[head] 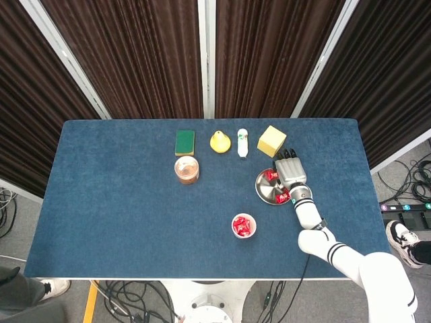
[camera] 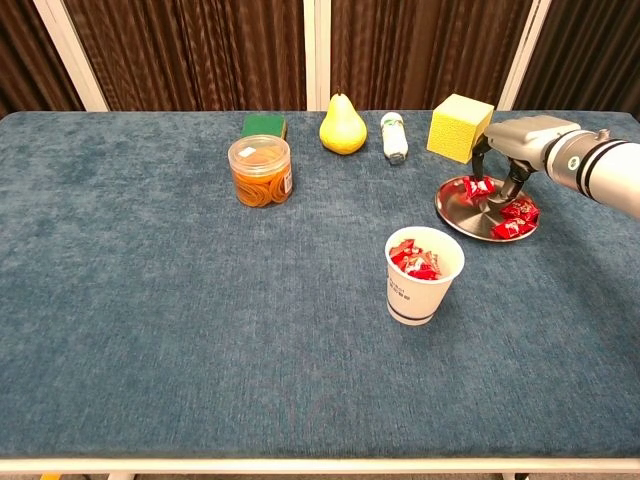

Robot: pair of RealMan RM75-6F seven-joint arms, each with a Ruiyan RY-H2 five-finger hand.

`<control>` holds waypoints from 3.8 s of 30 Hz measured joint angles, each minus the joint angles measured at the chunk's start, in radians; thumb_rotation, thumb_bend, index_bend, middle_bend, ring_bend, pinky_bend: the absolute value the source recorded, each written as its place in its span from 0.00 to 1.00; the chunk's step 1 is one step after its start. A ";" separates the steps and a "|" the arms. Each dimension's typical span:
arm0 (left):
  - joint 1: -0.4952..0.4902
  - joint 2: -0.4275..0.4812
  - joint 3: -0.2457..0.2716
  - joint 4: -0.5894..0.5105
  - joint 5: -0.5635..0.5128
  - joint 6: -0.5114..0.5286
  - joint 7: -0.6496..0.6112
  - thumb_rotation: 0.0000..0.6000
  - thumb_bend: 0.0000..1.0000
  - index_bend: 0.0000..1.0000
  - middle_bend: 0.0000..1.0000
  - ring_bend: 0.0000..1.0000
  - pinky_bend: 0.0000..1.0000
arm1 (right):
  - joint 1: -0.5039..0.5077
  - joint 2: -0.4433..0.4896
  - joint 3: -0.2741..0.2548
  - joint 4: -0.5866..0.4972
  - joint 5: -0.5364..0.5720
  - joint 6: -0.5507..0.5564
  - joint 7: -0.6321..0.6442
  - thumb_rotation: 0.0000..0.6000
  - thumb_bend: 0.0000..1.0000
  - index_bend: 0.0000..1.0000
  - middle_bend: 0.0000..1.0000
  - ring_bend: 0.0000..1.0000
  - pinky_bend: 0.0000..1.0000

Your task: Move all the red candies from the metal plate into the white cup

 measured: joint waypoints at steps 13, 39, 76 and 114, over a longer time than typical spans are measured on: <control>-0.001 0.001 -0.001 0.001 -0.001 -0.003 0.000 1.00 0.07 0.18 0.11 0.08 0.15 | 0.001 -0.021 0.001 0.030 -0.027 -0.005 0.007 1.00 0.26 0.53 0.17 0.00 0.00; -0.001 0.009 -0.001 -0.023 0.019 0.014 0.019 1.00 0.07 0.18 0.11 0.08 0.15 | -0.137 0.344 -0.071 -0.710 -0.408 0.261 0.185 1.00 0.33 0.56 0.16 0.00 0.00; -0.003 -0.001 0.002 -0.013 0.026 0.013 0.009 1.00 0.07 0.18 0.11 0.08 0.15 | -0.239 0.432 -0.126 -0.653 -0.383 0.315 0.172 1.00 0.31 0.42 0.13 0.00 0.00; 0.007 0.003 0.003 -0.016 0.010 0.015 0.013 1.00 0.07 0.18 0.11 0.08 0.15 | -0.170 0.193 -0.113 -0.301 -0.279 0.116 0.120 1.00 0.30 0.57 0.15 0.00 0.00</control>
